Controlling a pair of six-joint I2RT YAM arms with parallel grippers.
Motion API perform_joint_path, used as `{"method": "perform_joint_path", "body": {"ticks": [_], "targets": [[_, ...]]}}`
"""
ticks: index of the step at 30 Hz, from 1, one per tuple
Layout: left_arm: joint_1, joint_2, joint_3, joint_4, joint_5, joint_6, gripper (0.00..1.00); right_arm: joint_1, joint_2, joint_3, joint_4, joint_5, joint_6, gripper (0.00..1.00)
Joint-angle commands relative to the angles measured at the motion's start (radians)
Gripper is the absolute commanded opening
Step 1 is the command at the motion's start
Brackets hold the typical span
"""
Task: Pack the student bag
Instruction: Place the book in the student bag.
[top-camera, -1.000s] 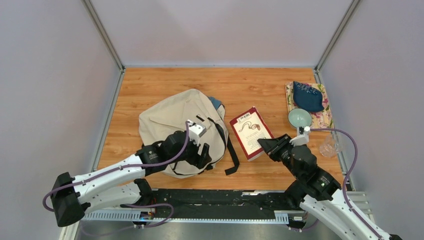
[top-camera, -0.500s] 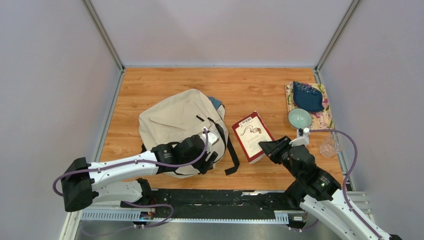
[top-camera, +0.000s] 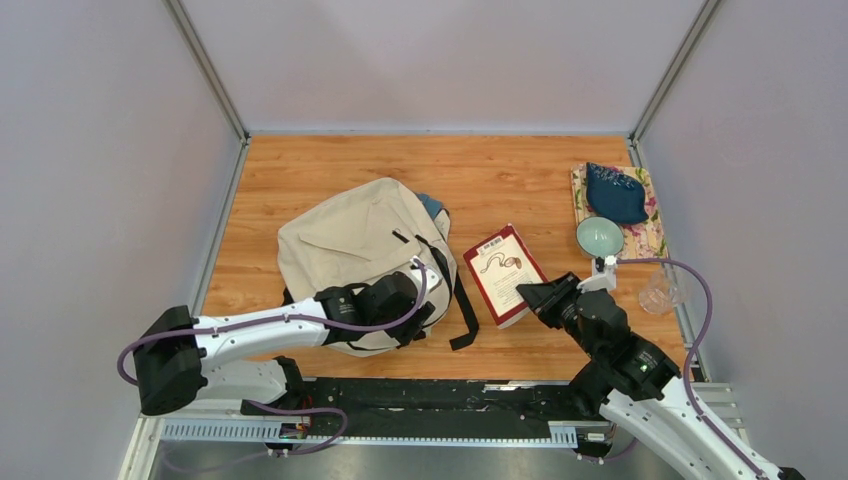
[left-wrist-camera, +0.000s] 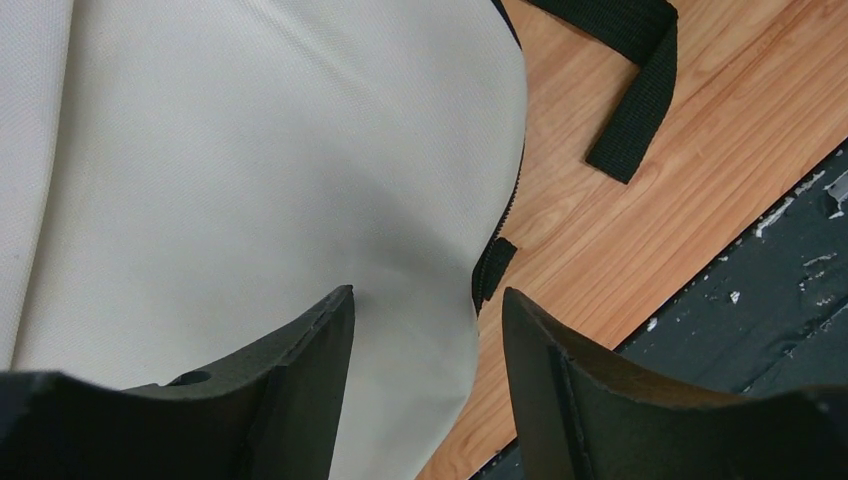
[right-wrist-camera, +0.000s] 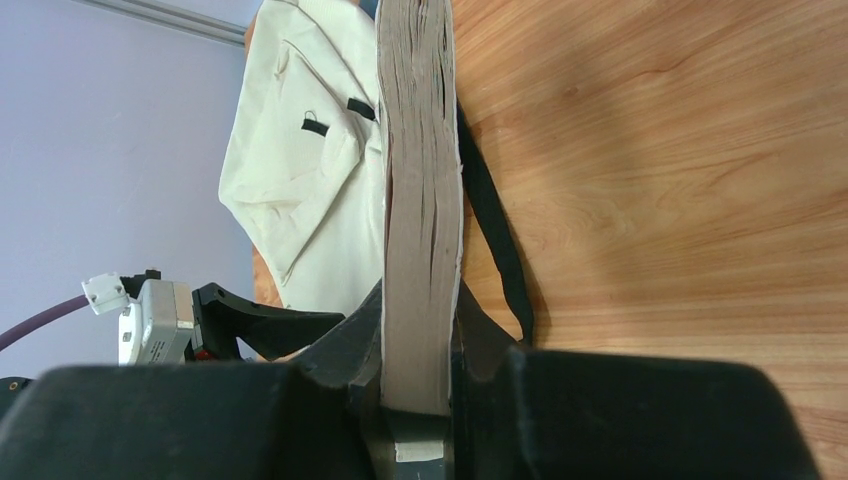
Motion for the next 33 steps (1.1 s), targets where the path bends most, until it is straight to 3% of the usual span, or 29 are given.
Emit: {"method": "perform_joint_path", "body": {"ticks": [1,7,12,17,22,25,28,33], "targets": [[-0.006,0.021,0.043,0.021,-0.023,-0.014,0.61,0.000,-0.006,0.005,0.064,0.005,0.018,0.00],[-0.004,0.038,0.056,0.014,-0.055,-0.024,0.37,0.000,-0.009,0.003,0.059,0.004,0.019,0.00],[-0.006,0.038,0.055,0.012,-0.075,-0.027,0.25,0.001,-0.018,0.000,0.046,0.008,0.021,0.00],[-0.004,0.043,0.053,0.017,-0.079,-0.041,0.00,0.001,-0.030,-0.004,0.036,0.011,0.024,0.00],[-0.004,0.046,0.075,0.000,-0.095,-0.043,0.00,0.000,-0.026,0.026,-0.007,0.017,-0.006,0.00],[-0.004,0.020,0.098,-0.023,-0.173,-0.053,0.00,0.001,0.003,0.094,-0.083,0.047,-0.048,0.00],[-0.001,-0.047,0.110,-0.026,-0.264,-0.063,0.00,0.001,0.014,0.146,-0.116,0.047,-0.083,0.00],[0.040,-0.185,0.133,0.000,-0.273,-0.069,0.00,0.001,0.011,0.175,-0.128,-0.013,-0.100,0.00]]}}
